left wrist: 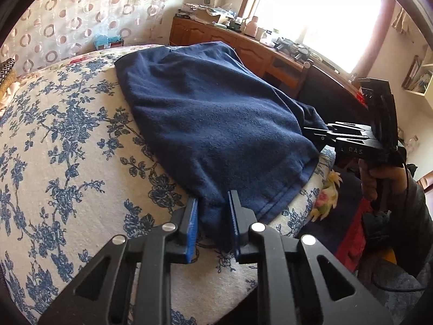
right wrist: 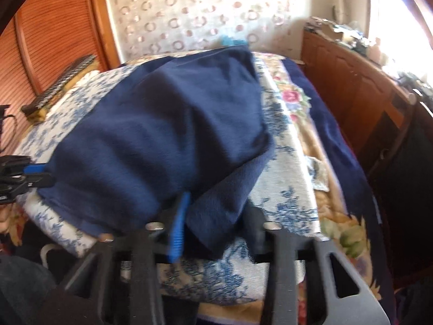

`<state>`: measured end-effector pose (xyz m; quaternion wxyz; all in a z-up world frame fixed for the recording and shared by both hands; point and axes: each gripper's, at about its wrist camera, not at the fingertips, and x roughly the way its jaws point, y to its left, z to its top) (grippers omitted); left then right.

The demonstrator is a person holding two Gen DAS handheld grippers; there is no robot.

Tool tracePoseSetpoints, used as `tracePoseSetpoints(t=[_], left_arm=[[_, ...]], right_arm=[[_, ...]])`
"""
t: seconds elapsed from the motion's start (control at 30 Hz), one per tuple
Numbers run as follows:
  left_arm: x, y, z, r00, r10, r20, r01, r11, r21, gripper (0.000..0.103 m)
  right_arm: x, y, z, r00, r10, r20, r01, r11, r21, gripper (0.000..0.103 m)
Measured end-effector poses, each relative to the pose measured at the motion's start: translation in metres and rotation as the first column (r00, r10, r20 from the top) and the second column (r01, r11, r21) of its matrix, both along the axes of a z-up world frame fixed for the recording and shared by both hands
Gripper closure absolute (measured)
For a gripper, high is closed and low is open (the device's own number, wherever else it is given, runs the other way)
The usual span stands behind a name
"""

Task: Fold small clothes
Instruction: 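Grasp the shirt with the left gripper while the right gripper holds its edge, then lift the folded shirt off the quilt with both grippers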

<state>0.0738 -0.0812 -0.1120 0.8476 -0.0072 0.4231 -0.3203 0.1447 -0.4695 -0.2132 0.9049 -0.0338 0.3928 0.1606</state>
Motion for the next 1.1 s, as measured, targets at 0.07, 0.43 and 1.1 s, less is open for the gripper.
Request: tracePoseSetpoints(t=[0.07, 0.43, 1.1], left_arm=[[0.001, 0.001, 0.0, 1.0, -0.005, -0.002, 0.005, 1.0, -0.009, 0.086], [0.0, 0.006, 0.024, 0.998, 0.003, 0.057, -0.001, 0.999, -0.047, 0.103], [0.12, 0.034, 0.1, 0.974, 0.152, 0.166, -0.131, 0.983, -0.128, 0.103]], right_arm=[[0.001, 0.003, 0.0, 1.0, 0.013, -0.005, -0.013, 1.0, 0.012, 0.092], [-0.017, -0.003, 0.042, 0.991, 0.01, 0.13, -0.025, 0.993, 0.114, 0.098], [0.093, 0.01, 0.128, 0.959, 0.036, 0.283, -0.07, 0.991, 0.112, 0.098]])
